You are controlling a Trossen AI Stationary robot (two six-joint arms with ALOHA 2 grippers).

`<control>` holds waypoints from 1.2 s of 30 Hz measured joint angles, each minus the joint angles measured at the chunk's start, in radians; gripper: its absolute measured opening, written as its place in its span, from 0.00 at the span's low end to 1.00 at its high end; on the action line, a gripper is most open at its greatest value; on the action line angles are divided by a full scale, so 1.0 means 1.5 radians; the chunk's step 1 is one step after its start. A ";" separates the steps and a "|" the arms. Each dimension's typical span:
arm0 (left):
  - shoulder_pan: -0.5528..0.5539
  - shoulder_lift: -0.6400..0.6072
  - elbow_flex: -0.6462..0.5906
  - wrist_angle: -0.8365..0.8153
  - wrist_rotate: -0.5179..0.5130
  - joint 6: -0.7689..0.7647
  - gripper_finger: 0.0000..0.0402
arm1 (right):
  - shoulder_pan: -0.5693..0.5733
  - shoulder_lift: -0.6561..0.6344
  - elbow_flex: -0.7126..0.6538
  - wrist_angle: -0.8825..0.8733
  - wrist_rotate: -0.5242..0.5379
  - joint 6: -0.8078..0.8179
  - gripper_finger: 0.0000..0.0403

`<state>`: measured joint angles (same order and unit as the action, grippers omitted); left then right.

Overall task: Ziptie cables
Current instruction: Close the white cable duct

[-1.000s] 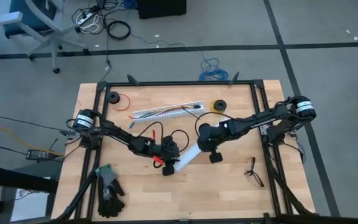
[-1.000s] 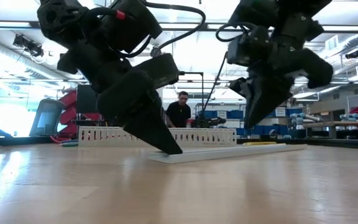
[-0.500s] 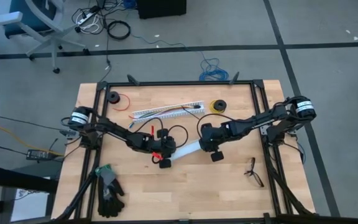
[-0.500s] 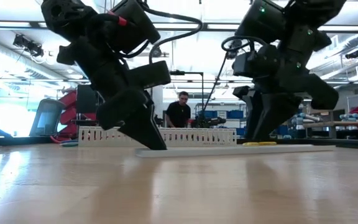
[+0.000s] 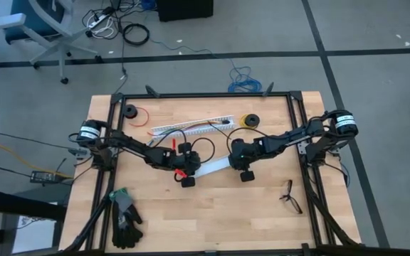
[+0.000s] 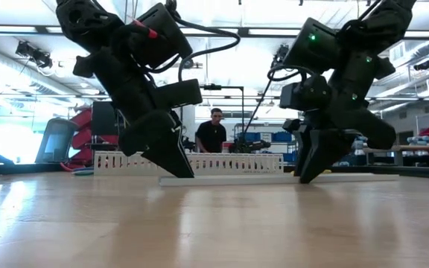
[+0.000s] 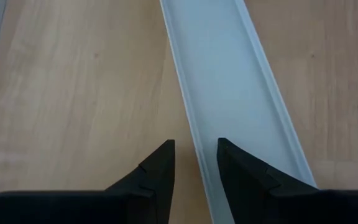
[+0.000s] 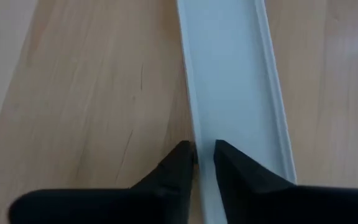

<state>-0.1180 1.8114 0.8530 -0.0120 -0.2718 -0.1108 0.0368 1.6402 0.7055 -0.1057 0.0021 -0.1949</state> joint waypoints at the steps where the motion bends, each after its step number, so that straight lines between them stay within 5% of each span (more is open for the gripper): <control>1: 0.001 0.000 0.000 0.000 0.005 0.002 0.33 | 0.000 0.000 0.000 0.006 0.001 0.004 0.12; 4: 0.003 0.000 0.000 -0.002 0.027 0.002 0.33 | 0.004 -0.012 0.000 0.026 0.001 0.011 0.02; 13: 0.003 0.001 0.003 0.007 0.104 0.004 0.33 | 0.027 -0.067 0.003 0.108 0.129 0.009 0.00; 18: 0.005 0.000 0.001 0.026 0.130 0.015 0.33 | 0.016 -0.067 0.004 0.188 0.114 -0.019 0.00; 36: -0.026 -0.149 -0.001 -0.024 -0.035 0.010 0.33 | 0.062 -0.077 0.016 0.074 0.125 0.188 0.00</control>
<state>-0.1565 1.5879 0.8516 -0.0474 -0.3236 -0.0950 0.1294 1.5254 0.7296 0.0056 0.1895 0.0867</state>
